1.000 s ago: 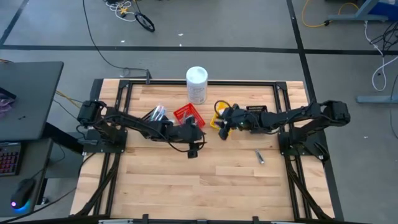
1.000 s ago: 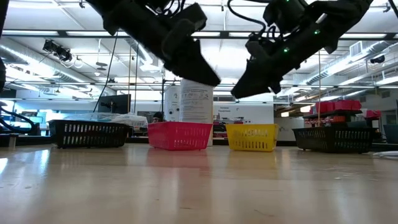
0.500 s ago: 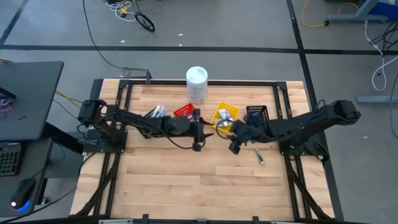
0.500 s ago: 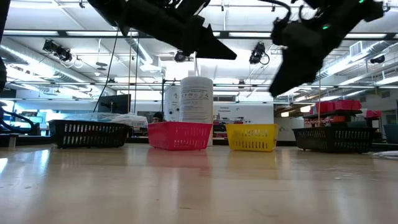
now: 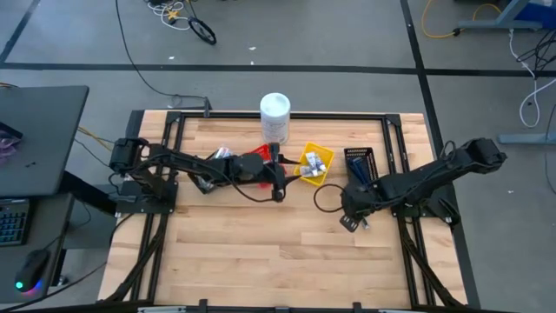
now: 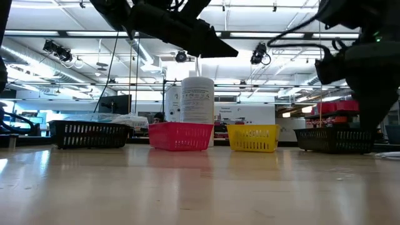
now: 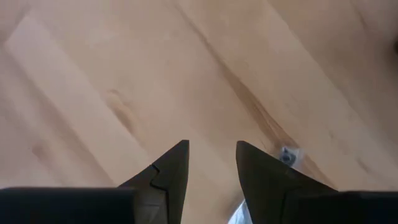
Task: Pick & Place Travel size toiletries
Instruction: Put the silver nail clipper into the red basket
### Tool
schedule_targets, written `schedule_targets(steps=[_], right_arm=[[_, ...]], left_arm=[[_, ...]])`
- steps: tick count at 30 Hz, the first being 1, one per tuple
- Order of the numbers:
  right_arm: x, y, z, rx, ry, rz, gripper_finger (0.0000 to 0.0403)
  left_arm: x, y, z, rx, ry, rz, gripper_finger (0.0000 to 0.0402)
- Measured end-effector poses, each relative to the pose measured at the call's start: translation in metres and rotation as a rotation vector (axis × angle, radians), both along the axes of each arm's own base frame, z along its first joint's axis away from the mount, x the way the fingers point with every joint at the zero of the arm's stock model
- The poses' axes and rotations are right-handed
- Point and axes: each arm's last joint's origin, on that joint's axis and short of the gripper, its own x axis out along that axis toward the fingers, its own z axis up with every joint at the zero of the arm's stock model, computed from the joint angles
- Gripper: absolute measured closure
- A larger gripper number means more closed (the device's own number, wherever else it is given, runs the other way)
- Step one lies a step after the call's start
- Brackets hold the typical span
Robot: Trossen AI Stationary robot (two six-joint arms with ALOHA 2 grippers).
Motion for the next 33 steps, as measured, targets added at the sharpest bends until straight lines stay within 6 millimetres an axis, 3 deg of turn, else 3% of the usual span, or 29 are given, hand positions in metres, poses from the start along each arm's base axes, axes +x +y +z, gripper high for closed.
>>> schedule_targets(steps=[4,9,16,24,33], right_arm=[[-0.003,-0.001,-0.004,0.022,0.021,-0.111,0.0261],[-0.008,-0.002,-0.010,0.006,0.054,-0.089,0.0261],[-0.024,-0.005,-0.012,0.038,0.240,-0.217,0.0261],[-0.022,0.001,-0.012,-0.002,0.186,-0.175,0.0261],[-0.019,0.008,-0.023,-0.023,0.245,-0.200,0.0267]], left_arm=[[0.000,0.001,0.001,-0.007,-0.011,-0.015,0.0212],[0.001,-0.002,0.001,-0.031,-0.019,-0.089,0.0212],[0.001,-0.003,0.001,-0.101,-0.027,-0.136,0.0212],[0.001,-0.003,0.000,-0.111,-0.021,-0.134,0.0212],[0.001,-0.003,0.000,-0.156,-0.020,-0.125,0.0212]])
